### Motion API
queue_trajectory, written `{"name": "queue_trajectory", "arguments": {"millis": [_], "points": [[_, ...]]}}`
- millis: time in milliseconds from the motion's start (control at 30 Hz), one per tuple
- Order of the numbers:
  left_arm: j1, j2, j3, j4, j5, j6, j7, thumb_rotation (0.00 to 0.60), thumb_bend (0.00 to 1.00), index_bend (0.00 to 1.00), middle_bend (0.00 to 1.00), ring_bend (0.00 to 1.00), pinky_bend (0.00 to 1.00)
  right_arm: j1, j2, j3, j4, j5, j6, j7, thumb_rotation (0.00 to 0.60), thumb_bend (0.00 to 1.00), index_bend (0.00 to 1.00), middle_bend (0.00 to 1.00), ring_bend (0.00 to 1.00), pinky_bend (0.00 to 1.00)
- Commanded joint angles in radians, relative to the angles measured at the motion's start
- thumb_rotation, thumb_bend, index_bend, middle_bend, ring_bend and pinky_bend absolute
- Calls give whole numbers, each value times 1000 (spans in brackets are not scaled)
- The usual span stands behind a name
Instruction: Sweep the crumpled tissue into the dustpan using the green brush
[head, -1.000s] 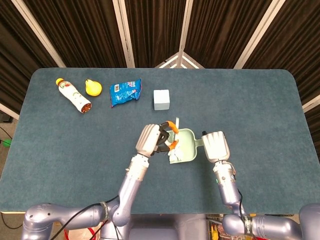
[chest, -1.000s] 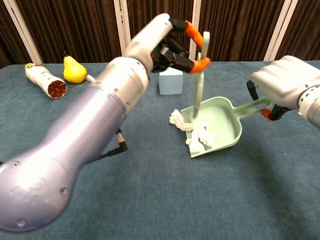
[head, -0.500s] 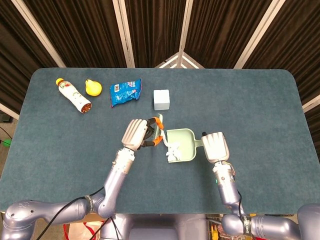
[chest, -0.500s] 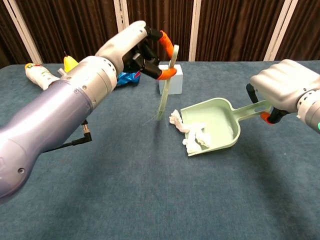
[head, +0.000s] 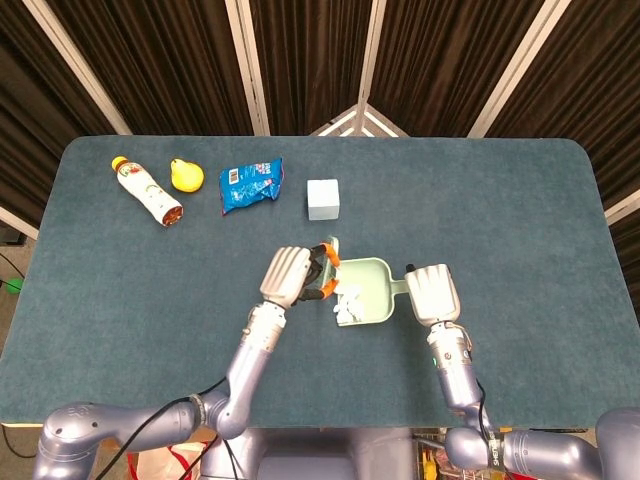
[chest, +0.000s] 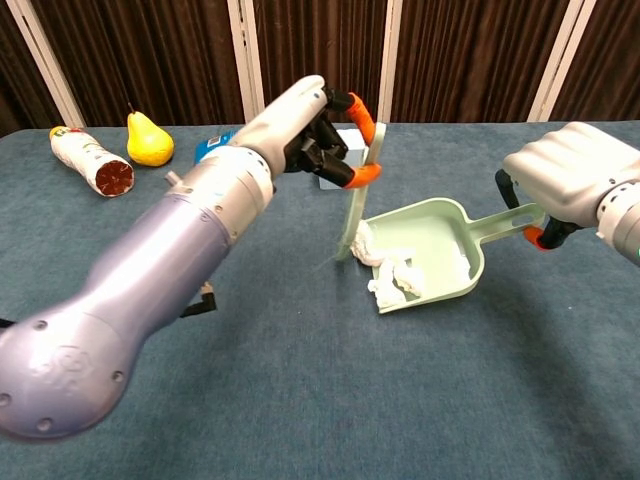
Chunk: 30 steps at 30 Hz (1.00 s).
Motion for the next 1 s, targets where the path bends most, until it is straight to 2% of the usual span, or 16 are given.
{"name": "queue_trajectory", "arguments": {"millis": [33,333,533,733,1000], "points": [[-18,-35,-9,32,2,6,-9,600,545,753,1000,1000,1000,-1,2,1,-4,0,2,0,600,474,586,824,844,821],[-66,-125,-53,78,6,19,-38,600,528,753,1000,1000,1000,-1,13,3,-6,2,-1,2,600,475,586,824,844,821],[-83,-145,-56,67,42,38,-54,600,525,752,1000,1000,1000,-1,19,5,-10,3,0,3,600,475,586,824,844,821],[-55,-110,-34,21,65,52,-61,600,525,752,1000,1000,1000,-5,32,7,-15,5,1,10,600,475,586,824,844,821],[7,4,0,-64,100,72,-52,600,524,752,1000,1000,1000,-9,28,4,-13,9,6,14,600,474,586,824,844,821]]}}
